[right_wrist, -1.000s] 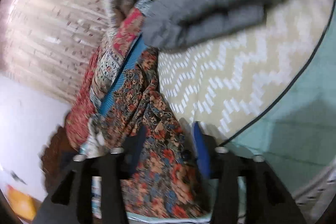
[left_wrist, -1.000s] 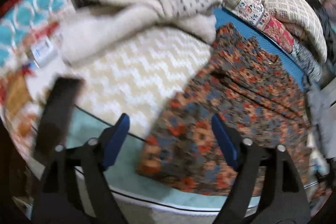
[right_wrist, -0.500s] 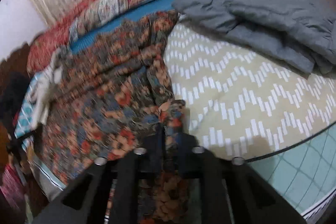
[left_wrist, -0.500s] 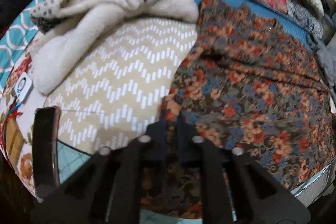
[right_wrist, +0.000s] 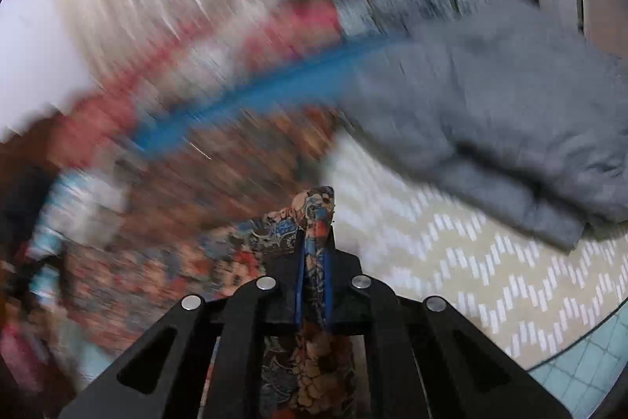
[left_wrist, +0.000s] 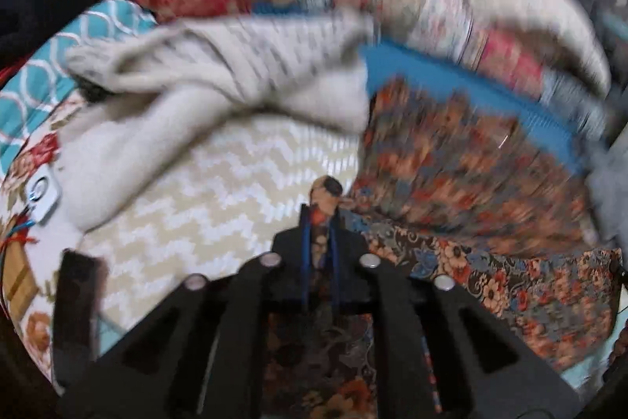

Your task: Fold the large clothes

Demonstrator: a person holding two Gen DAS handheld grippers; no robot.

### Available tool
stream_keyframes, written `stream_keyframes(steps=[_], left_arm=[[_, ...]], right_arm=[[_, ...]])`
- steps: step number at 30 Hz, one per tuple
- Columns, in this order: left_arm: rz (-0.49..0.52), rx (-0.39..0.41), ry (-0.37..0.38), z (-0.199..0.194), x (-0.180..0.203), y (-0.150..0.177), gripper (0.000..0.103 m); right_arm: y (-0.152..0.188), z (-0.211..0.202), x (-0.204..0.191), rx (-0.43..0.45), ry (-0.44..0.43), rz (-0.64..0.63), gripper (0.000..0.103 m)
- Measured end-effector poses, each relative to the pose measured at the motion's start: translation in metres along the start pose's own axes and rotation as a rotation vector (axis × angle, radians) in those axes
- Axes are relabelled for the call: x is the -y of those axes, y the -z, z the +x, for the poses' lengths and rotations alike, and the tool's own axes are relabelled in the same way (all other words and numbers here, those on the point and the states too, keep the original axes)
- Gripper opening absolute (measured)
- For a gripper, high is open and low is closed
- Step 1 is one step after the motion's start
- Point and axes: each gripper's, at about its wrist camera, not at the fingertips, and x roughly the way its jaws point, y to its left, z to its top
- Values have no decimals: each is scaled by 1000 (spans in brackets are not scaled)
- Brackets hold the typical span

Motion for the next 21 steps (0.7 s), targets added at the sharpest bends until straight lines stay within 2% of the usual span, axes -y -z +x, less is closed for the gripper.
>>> stream_keyframes(steps=[1,2,3,4,6,7,9,11,14,16,18,20,21], left_arm=[[35,-69,-35,22,7,3,20],[64,-118,-73,39,11,8,21],[76,-118,-89,44,12,12,24],[78,-82,-102,40,12,15,30],[58,-58,-92,27,8,17,44],[49,-54,-65,19,3,19,48],[36,0,-69,-3,-7,23,49],[7,65,-82,-26,-16,29,52],[-14,107,-40,-48,-17,39,57],[39,99,-15,-47,-4,49,57],[129,76,-10,-38,15,61,57],[200,47,-25,-24,28,72,57],[235,19,-55,-10,32,80,57]], right_arm=[[3,15,4,-57,23,18,71],[8,28,11,-85,2,68,70],[11,25,17,-35,-29,126,68],[14,18,24,3,-56,188,65],[22,0,41,71,-107,312,52],[27,-11,48,94,-116,336,49],[33,-30,53,132,-112,343,39],[40,-50,48,159,-97,295,37],[43,-62,15,159,-94,125,37],[46,-55,-13,130,-92,8,37],[51,-35,-43,65,-77,-98,37],[58,-17,-62,18,-63,-145,37],[62,-9,-66,0,-33,-160,37]])
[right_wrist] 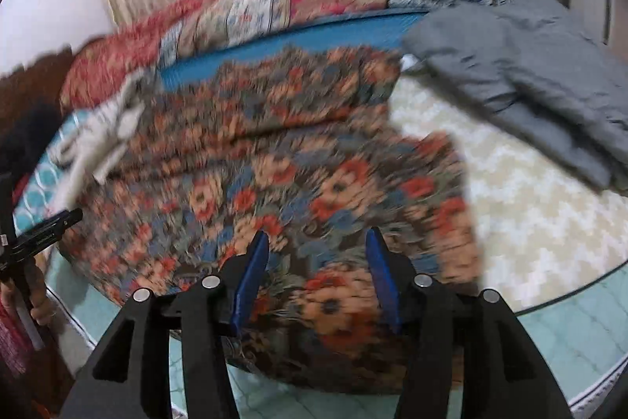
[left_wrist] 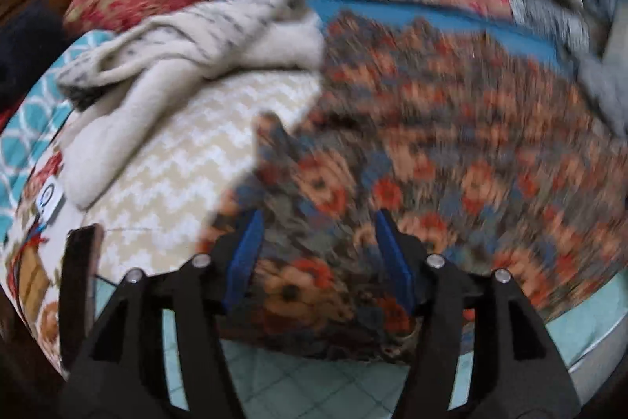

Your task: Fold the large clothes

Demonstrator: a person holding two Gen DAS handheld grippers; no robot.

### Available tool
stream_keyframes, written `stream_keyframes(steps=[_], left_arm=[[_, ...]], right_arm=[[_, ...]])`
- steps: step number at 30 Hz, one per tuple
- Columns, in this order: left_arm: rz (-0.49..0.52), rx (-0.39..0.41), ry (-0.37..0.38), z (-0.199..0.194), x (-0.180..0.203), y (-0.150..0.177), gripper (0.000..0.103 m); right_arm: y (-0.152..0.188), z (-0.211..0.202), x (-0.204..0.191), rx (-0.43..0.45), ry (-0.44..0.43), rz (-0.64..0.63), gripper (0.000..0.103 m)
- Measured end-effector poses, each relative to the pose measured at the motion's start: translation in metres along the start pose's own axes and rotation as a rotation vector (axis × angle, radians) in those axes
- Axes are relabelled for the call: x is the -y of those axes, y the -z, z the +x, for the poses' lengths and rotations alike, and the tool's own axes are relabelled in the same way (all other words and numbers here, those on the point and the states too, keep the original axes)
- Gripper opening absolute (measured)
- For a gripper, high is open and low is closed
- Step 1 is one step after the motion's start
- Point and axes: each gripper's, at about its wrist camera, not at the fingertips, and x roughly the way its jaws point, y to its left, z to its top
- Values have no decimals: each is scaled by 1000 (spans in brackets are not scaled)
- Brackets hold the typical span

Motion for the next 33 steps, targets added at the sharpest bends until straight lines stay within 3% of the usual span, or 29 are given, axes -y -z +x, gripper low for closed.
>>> stream_keyframes(steps=[2,13,21,24,27,33], left_arm=[[28,-27,-29,20,2,12,63],[31,9,-62,23,5,14,68],[28,11,-54,22,4,16,68],[27,12,-54,22,3,15,68],[27,13,-53,21,4,16,68],[25,14,-52,21,3,16,68]], right_arm=[[10,13,1,-45,49,-34,37],[42,-20,21,-16,75,-27,37],[43,-65,19,70,61,41,37],[44,-59,25,43,69,63,37],[53,-36,43,-42,57,122,37],[57,-36,51,-12,20,160,37]])
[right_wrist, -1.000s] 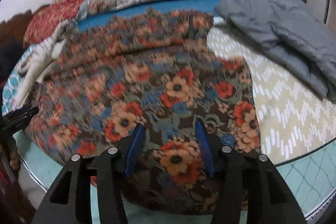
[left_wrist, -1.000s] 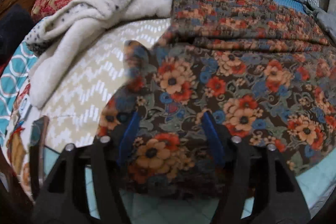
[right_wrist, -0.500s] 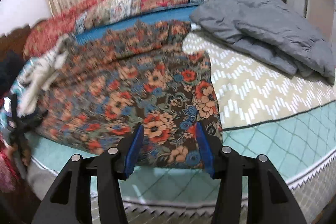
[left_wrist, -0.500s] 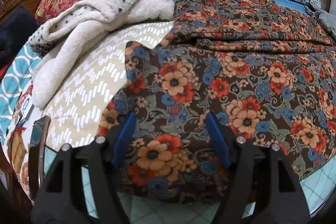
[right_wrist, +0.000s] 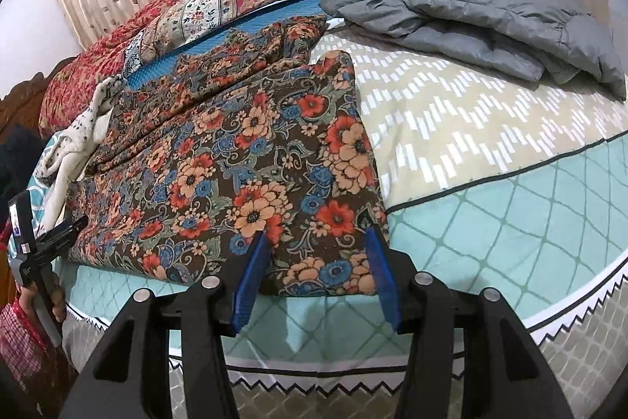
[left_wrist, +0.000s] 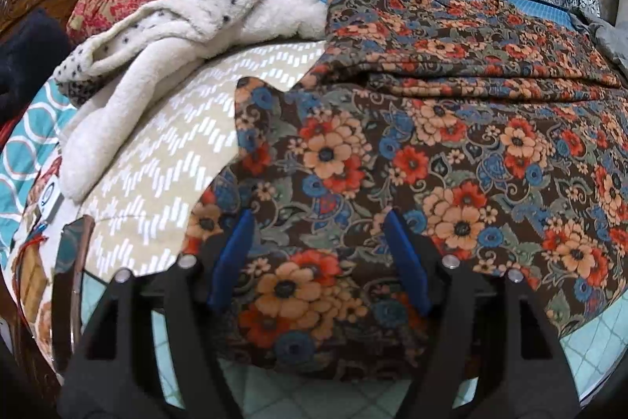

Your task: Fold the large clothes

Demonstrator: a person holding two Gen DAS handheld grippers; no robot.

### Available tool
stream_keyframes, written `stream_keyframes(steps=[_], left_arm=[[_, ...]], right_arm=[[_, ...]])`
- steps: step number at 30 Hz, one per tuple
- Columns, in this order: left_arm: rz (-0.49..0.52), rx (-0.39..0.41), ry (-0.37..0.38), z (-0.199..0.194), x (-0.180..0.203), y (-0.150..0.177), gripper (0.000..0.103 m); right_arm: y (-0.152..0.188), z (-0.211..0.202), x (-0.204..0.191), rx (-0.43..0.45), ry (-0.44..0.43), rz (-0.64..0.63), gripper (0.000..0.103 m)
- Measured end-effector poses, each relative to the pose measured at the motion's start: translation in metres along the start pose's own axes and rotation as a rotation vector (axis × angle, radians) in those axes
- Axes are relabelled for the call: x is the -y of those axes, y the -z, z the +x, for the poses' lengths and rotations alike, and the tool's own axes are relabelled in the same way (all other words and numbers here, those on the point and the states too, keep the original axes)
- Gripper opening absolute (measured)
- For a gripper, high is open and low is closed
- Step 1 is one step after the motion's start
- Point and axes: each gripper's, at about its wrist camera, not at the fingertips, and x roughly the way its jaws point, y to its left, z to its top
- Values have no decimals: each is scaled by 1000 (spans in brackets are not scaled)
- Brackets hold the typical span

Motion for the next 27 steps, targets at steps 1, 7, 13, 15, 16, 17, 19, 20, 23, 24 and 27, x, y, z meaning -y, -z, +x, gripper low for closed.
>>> stream_keyframes(steps=[1,7,13,15,16,17,19,20,23,24,27], left_arm=[[-1,1,0,0,0,0,68],[-3,2,0,-1,0,0,68],[-7,4,2,-1,-1,0,68],[-7,4,2,-1,-1,0,68],[-7,4,2,-1,-1,0,68],[-7,4,2,-1,-1,0,68],[-8,4,2,-1,-1,1,68],[-8,4,2,-1,-1,1,68],[-8,4,1,-1,-1,1,68],[-8,4,1,-1,-1,1,68],[-8,5,1,-1,-1,1,68]], right_arm=[[0,0,0,1,-1,1,37],[-5,-11,0,-3,-14,39,37],[-2,-36,13,23,-14,110,37],[-4,-45,13,48,-16,117,37],[-5,-48,11,55,-17,113,37],[-7,-49,11,58,-21,112,37],[-11,-47,7,56,-29,110,37],[-12,-45,6,52,-33,109,37],[-13,-36,2,30,-41,103,37],[-12,-33,0,23,-40,97,37],[-9,-23,1,-2,-36,99,37]])
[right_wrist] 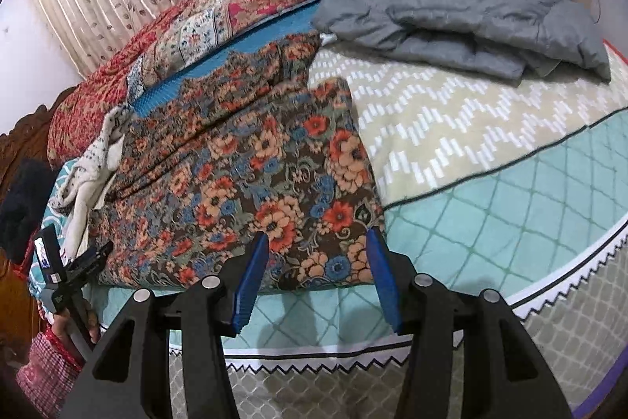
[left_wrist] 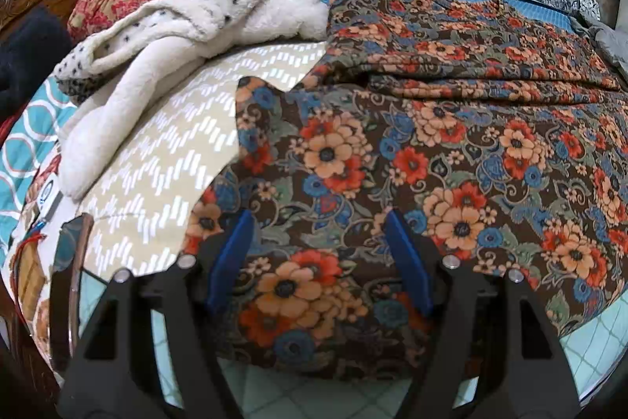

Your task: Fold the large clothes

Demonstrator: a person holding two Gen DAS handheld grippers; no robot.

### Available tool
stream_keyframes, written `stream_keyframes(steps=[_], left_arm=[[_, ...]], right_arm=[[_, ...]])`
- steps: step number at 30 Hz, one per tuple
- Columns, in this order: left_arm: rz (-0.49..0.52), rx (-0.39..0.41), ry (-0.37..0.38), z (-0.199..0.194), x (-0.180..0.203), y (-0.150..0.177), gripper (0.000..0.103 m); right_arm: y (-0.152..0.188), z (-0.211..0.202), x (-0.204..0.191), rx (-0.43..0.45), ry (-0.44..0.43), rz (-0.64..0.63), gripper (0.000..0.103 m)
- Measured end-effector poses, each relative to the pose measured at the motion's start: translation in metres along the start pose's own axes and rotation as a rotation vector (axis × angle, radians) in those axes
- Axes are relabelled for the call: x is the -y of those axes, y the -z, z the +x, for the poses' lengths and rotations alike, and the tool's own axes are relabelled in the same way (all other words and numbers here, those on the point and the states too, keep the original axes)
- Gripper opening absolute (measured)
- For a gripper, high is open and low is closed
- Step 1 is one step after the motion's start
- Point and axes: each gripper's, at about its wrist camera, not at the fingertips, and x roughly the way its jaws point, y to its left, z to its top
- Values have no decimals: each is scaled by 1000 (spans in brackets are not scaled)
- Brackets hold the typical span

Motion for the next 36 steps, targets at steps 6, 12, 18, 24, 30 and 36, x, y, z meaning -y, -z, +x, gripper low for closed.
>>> stream_keyframes(steps=[6,12,18,24,30,36], left_arm=[[-1,0,0,0,0,0,68],[-30,-18,69,-1,-9,-3,68],[-175,-51,180,-37,-49,-4,81],[-523,-122,349,-46,-104,11,94],[-656,-259,491,-13,-88,26,94],[-627,-260,442,-7,-69,18,94]], right_arm=[[3,12,0,-36,39,-35,37],[-1,2,12,-28,18,29,36],[4,-23,46,-26,-110,170,36],[13,-21,65,-82,-267,304,37],[17,-1,62,-149,-331,356,37],[13,8,57,-159,-339,375,36]])
